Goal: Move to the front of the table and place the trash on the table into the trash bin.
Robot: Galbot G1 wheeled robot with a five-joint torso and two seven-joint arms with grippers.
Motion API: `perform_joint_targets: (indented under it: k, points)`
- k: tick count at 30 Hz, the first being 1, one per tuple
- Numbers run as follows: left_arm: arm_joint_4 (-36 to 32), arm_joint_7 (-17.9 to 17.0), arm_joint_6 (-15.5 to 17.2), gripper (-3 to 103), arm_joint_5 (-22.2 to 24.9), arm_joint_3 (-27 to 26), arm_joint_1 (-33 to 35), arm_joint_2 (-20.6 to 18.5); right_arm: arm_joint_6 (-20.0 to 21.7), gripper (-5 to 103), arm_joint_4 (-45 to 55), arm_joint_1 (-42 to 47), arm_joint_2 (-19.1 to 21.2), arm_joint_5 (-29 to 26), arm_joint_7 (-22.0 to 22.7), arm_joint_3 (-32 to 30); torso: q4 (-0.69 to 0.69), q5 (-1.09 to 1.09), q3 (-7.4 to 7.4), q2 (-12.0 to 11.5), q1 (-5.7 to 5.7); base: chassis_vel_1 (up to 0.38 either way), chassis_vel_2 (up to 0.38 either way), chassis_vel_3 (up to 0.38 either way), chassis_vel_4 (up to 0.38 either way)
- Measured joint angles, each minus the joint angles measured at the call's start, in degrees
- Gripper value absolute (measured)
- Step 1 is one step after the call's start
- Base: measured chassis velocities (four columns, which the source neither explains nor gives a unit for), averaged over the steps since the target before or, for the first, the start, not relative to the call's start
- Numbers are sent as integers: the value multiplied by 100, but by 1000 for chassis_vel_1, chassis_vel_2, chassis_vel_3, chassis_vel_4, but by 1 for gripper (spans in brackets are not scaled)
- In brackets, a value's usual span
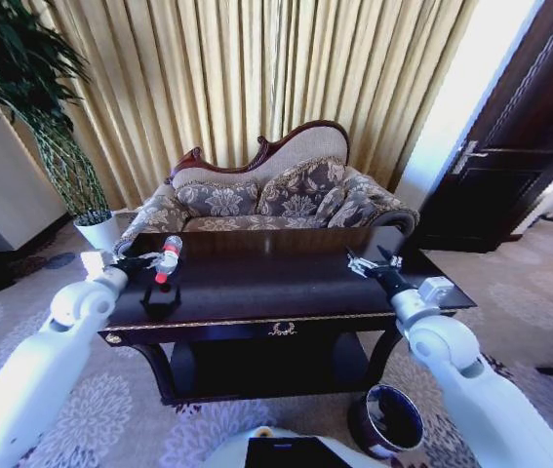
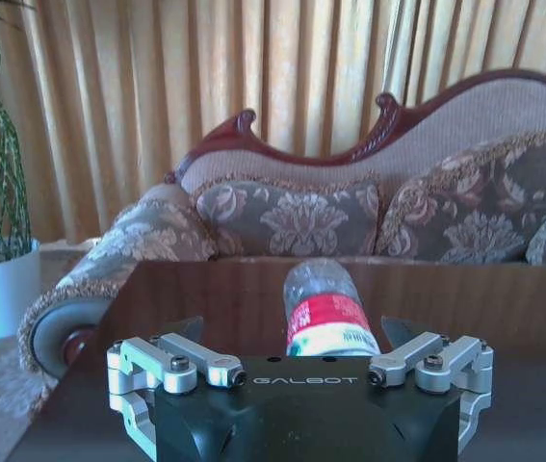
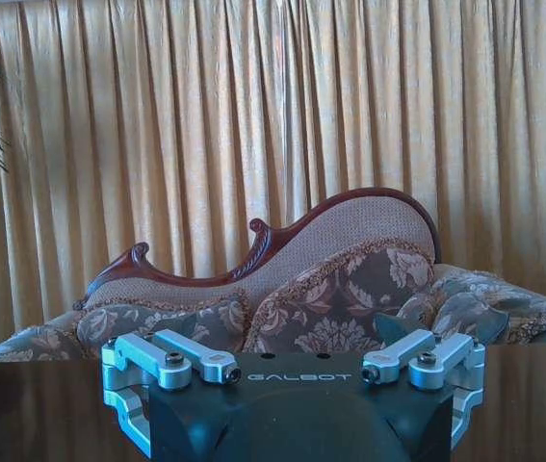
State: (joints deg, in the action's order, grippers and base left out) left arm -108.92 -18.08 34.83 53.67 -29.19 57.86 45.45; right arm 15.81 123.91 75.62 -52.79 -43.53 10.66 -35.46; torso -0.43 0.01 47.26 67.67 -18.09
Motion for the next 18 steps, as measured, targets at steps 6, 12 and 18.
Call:
perform_joint_targets:
  k: [6, 12, 18]
  points:
    - [52, -91, 193, 100, 7, 87, -16, 62, 0, 100, -39, -48, -24, 4, -11, 62, 1, -1, 0, 0, 0, 0, 0, 0, 0]
    - [90, -152, 398, 100, 82, 90, -21, 100, -8, 100, -68, -57, -34, 6, -19, 69, 1, -1, 0, 0, 1, 0, 0, 0, 0]
    - [188, -278, 508, 86, 151, 190, -141, 205, -40, 100, -49, -44, -38, 6, -27, 56, 0, -1, 0, 0, 1, 0, 0, 0, 0]
